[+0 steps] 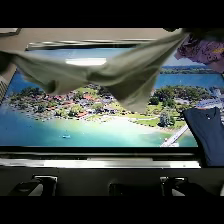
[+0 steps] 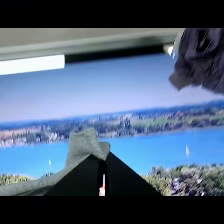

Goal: Fold the clothes and pants, and hang the long-sleeved shirts on hangers.

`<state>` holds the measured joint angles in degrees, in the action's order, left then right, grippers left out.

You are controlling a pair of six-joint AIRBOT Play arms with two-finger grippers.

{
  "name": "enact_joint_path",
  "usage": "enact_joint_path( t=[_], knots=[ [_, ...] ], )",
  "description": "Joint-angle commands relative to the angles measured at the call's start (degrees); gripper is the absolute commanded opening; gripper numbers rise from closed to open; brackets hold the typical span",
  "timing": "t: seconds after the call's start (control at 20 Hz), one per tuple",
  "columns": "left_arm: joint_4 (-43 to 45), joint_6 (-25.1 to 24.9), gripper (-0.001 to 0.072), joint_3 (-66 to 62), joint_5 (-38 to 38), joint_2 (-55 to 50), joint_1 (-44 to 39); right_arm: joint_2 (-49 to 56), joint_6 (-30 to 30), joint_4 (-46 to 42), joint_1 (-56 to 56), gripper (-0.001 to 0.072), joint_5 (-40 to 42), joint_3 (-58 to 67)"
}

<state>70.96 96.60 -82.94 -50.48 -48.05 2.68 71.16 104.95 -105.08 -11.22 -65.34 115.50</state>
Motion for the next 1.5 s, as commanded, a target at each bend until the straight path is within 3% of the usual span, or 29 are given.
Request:
enact_joint_path(
  t=[0.0,0.25,0.5,0.65,0.85,0.95,1.2,1.45],
  knots=[
    [8.1,0.1,0.0020,-14.7,-6.9,7.5,6.9,-13.4,-1.6,-2.4,0.0,0.0032,2.3,0.0],
    [18.7,6.9,0.0021,-17.3,-12.0,18.0,10.1,-25.9,-0.8,-1.9,0.0,0.0032,-0.3,0.0],
    [20.1,9.0,0.0021,-15.7,-12.1,16.5,11.1,-24.7,-0.4,-1.6,0.0,0.0032,-4.7,0.0],
    [17.8,8.1,0.0021,-12.2,-12.1,9.8,11.1,-16.4,1.5,-0.3,0.0,0.0032,-9.5,0.0],
    [9.4,-3.2,0.0023,-9.9,-12.0,-6.5,11.1,0.8,2.5,0.0,0.0,0.0033,-12.7,0.0],
    [7.6,-5.1,0.0022,-10.0,-11.0,-16.4,11.0,11.0,2.5,0.9,0.0,0.0033,-12.3,0.0],
    [7.6,-5.4,0.0023,-10.1,-1.8,-40.3,7.5,33.1,4.8,1.2,0.0,0.0033,-6.6,0.0],
    [7.6,-5.3,0.0024,-10.1,2.1,-52.7,6.2,44.5,7.4,2.6,0.0,0.0033,-8.5,0.0]
  ],
)
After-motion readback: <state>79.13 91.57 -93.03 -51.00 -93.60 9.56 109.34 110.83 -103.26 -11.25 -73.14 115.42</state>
